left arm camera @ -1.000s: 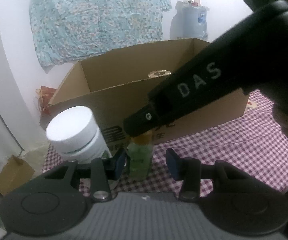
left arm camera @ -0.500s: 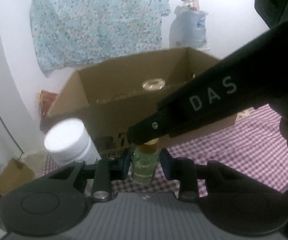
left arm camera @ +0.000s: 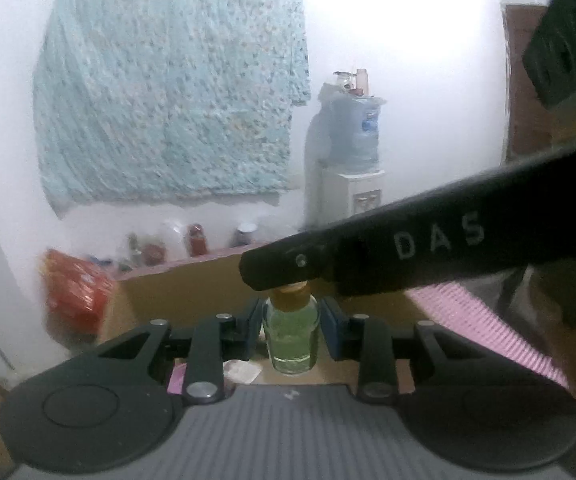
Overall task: Organize rigid objects
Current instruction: 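Lower the green dropper bottle into the box and open the right gripper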
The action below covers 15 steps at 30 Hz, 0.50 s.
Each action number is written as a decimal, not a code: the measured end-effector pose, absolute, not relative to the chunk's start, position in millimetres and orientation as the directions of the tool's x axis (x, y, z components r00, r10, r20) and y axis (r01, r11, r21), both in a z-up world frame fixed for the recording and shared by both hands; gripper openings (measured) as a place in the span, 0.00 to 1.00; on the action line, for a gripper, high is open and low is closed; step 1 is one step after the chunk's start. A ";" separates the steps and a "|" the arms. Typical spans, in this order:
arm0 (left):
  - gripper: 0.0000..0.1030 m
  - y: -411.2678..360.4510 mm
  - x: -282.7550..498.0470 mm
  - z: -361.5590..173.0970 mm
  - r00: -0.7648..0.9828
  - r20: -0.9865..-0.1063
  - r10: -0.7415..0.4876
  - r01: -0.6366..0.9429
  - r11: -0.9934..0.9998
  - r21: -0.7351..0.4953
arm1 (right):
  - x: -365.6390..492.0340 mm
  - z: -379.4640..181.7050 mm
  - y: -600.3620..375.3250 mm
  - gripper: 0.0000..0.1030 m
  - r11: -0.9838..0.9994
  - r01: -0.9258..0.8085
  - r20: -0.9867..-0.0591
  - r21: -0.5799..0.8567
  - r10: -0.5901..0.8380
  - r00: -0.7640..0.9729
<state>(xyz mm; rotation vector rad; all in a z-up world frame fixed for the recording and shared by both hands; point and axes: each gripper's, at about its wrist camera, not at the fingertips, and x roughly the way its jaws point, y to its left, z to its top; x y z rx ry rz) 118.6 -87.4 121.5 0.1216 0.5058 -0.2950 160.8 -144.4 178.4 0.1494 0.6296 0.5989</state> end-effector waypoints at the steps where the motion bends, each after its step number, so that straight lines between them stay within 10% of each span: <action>1: 0.32 -87.8 134.5 120.8 0.814 -0.512 -0.273 0.322 0.947 0.007 | 170.8 178.3 -148.5 0.19 0.825 -0.473 -0.518 0.311 0.564 0.644; 15: 0.21 -92.2 270.5 57.5 0.641 -0.680 -0.356 0.271 0.934 -0.234 | 310.5 95.5 -205.1 0.15 0.872 -0.285 -0.716 0.399 0.490 0.497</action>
